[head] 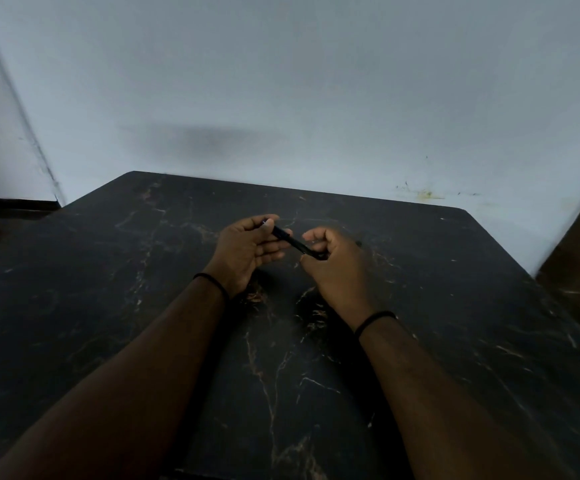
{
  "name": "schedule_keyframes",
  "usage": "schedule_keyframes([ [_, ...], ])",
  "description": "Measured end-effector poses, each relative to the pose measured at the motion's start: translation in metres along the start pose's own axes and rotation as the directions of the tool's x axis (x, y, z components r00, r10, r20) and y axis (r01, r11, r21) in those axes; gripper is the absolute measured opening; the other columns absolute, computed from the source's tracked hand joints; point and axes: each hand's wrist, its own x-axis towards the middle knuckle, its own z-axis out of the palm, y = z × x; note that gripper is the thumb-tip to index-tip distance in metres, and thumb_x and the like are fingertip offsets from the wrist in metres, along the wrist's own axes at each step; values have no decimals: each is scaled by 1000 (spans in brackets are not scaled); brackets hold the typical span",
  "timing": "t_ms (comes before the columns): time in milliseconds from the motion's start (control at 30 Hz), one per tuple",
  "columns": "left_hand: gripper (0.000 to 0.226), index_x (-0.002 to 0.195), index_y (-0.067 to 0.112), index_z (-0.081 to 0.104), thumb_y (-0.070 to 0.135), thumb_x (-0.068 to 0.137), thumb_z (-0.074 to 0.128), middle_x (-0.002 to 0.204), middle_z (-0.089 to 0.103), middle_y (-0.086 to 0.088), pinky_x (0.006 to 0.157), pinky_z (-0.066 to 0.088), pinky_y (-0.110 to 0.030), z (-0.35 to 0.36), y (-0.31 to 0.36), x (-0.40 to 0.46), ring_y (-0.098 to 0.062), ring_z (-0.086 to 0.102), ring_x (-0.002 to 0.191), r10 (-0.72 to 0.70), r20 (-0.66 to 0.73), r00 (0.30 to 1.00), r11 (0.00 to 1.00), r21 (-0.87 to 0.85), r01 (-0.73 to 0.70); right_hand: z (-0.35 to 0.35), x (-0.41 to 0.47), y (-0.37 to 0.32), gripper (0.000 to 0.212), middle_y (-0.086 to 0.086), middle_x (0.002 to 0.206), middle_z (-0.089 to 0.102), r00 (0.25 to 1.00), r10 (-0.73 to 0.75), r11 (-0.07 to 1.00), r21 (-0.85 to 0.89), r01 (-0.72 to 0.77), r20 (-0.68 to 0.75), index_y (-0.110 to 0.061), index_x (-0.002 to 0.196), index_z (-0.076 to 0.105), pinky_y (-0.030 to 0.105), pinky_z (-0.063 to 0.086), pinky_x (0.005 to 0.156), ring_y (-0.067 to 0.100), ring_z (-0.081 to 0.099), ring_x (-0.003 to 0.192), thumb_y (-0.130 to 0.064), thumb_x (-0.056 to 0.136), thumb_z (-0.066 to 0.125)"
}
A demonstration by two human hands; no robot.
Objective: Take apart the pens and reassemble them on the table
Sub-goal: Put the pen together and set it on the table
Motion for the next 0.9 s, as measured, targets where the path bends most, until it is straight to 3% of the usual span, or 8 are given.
schedule_keyframes([
  [133,20,116,8,60,12,100,48,99,72,-15,65,60,-28,0,0,0,-20,74,81,9,-13,1000,1000,-21,-9,-1,0,-2,20,-6,86,71,998,56,994,93,-59,34,-24,96,67,23,51,68,8,67,77,-12,82,73],
  [233,21,117,9,60,11,99,48,97,73,-13,67,60,-29,-2,2,0,-19,74,82,14,-26,1000,999,-38,-15,0,-1,-2,12,-2,74,75,997,46,984,169,-55,59,-26,83,69,28,51,68,5,67,67,-15,86,72],
  [333,21,117,10,59,11,99,48,98,73,-13,67,60,-29,-3,2,1,-20,74,82,19,-28,999,999,-35,-20,-1,-4,-5,14,-4,66,74,996,42,979,196,-56,79,-29,85,69,23,46,68,-1,63,60,-18,93,65],
  [567,21,116,11,61,13,99,48,102,73,-15,74,60,-33,-4,2,0,-24,73,87,18,0,1000,1000,-11,-18,0,-6,-9,14,-5,64,71,993,54,988,140,-69,108,-28,87,68,31,52,76,9,64,67,-21,97,61],
  [900,23,117,9,61,11,100,46,103,72,-16,69,60,-29,-1,2,-4,-22,73,87,2,30,1000,998,64,-4,6,-9,-10,16,-6,65,65,998,54,998,15,-55,36,-31,80,62,36,54,67,10,62,63,-28,96,59],
])
